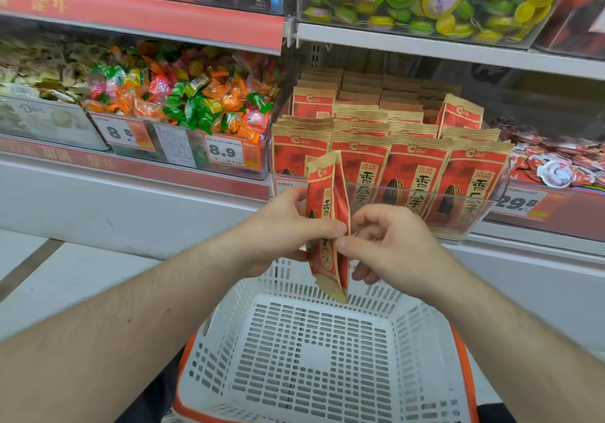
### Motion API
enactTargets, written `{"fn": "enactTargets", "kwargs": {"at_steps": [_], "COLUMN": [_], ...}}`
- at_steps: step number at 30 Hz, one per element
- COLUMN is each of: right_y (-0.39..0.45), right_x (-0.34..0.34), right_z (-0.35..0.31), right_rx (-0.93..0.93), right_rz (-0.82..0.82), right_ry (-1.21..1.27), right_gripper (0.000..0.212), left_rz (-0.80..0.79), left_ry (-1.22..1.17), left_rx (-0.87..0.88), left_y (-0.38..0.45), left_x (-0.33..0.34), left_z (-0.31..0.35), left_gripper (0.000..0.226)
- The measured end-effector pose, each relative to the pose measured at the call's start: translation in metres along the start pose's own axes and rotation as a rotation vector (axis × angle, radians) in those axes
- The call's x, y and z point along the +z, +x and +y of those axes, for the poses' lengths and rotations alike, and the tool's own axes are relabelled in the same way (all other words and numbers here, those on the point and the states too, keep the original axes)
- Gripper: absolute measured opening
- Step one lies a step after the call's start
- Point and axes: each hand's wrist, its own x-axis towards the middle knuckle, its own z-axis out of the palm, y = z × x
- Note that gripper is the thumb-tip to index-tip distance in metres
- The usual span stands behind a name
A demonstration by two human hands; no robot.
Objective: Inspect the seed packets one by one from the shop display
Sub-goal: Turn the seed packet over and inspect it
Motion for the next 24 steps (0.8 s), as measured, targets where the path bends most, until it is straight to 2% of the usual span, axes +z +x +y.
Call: {"fn": "enactTargets", "kwargs": {"at_steps": [3,6,9,13,15,17,19,24], "right_y": [0.002,0.004,0.005,0.006,0.006,0.006,0.004,0.004], "right_x": [-0.002,-0.002,-0.002,0.003,0.003,0.002,0.001,0.001], "right_z": [0.001,0.001,0.001,0.003,0.0,-0.004,-0.007,-0.007], "right_rx": [-0.081,-0.127,-0.183,-0.173,-0.135,-0.115,-0.107,-0.089], "right_rz": [0.066,0.169,0.25,0.202,0.126,0.059,0.027,0.013], "right_ry": [0.098,0.166,0.084,0.062,0.171,0.299,0.366,0.39], "right_gripper": [0.005,0.017,0.03,0.035,0.036,0.034,0.034,0.035], "left_rz": [-0.047,-0.086,-0.157,-0.092,-0.103,-0.183,-0.267,-0.328], "left_ry": [-0.029,0.012,0.024,0.015,-0.03,-0.117,-0.174,-0.19], "left_rx": [0.004,0.009,0.03,0.029,0.028,0.031,0.027,-0.001], "left_y": [-0.001,-0.001,-0.003,-0.001,0.0,-0.002,-0.003,-0.002], "left_x": [0.001,0.001,0.006,0.009,0.006,0.003,0.002,0.003], "left_z": [0.001,0.0,-0.003,-0.005,-0.003,0.0,0.0,-0.001], "left_gripper": [0.062,0.072,0.078,0.077,0.063,0.033,0.017,0.017]}}
